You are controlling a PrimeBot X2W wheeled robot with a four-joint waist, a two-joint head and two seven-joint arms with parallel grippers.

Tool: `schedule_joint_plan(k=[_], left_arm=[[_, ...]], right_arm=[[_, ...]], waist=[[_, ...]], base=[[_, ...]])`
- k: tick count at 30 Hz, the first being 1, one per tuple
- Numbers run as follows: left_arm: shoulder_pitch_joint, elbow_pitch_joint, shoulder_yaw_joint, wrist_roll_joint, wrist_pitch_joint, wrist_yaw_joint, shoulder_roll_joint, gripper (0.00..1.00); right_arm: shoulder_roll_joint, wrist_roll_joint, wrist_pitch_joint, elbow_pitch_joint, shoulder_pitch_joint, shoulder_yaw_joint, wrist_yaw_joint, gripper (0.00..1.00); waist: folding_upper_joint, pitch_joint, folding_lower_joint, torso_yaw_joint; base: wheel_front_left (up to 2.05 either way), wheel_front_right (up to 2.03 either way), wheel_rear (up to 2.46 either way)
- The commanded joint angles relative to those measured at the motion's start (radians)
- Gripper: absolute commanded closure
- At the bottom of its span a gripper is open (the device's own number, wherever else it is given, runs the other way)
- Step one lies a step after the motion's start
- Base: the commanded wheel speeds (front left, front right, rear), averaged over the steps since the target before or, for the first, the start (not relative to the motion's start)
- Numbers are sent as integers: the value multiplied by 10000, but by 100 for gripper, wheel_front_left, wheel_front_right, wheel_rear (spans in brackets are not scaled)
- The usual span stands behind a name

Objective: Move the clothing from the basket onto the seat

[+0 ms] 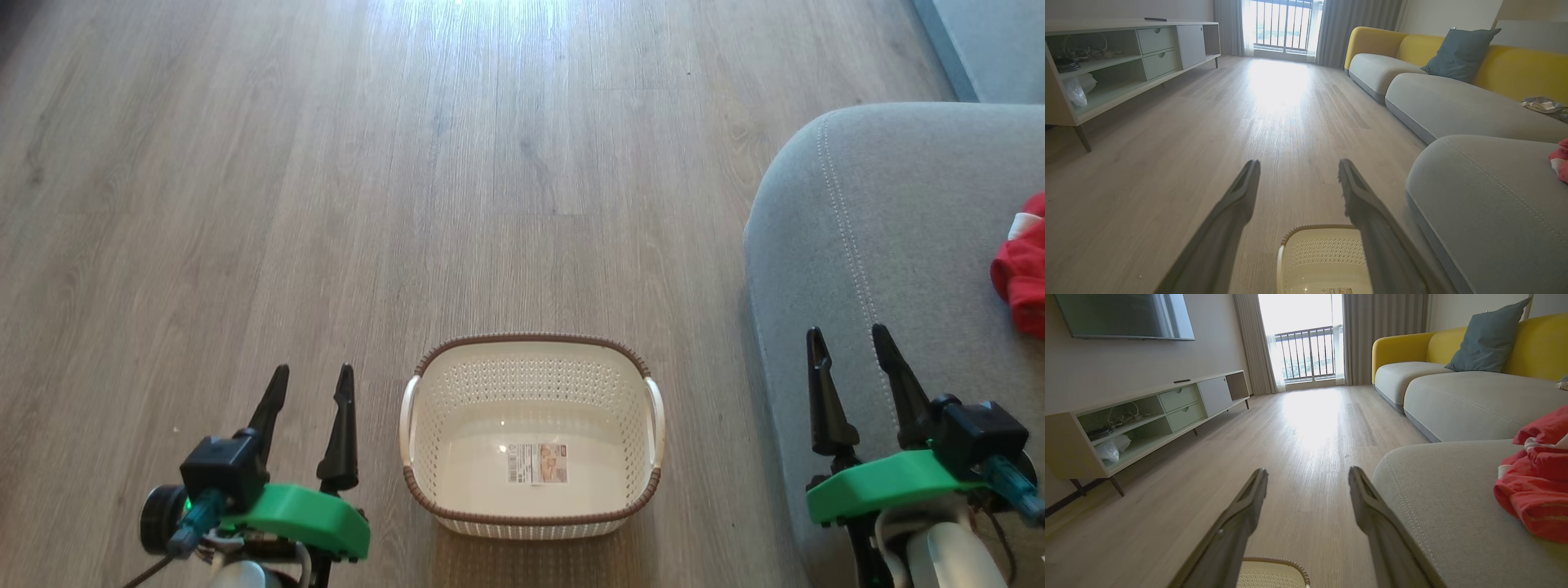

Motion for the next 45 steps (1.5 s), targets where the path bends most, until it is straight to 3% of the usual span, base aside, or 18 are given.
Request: schedule_joint_plan(k=[1, 24, 25, 29, 45], left_arm=[[-255, -266, 340, -17, -53, -30, -8, 0], [-296, -98, 431, -443, -53, -178, -9, 0], [-1, 235, 39, -386, 0, -146, 0, 100], [187, 832, 4, -401, 7, -142, 0, 100], [16, 861, 319, -2118, 482, -346, -1, 100]], right_arm=[[8, 44, -63, -292, -286, 244, -2, 0], [1, 144, -63, -196, -360, 328, -2, 0], [10, 102, 0, 79, -4, 98, 0, 100], [12, 115, 9, 679, 156, 130, 0, 100], [7, 1911, 474, 706, 8, 25, 0, 100]], waist=[[0, 6, 1, 4], [0, -51, 1, -94], [0, -51, 1, -95], [0, -51, 1, -99], [0, -33, 1, -164]], base=[[0, 0, 0], [0, 0, 0], [0, 0, 0], [0, 0, 0], [0, 0, 0]])
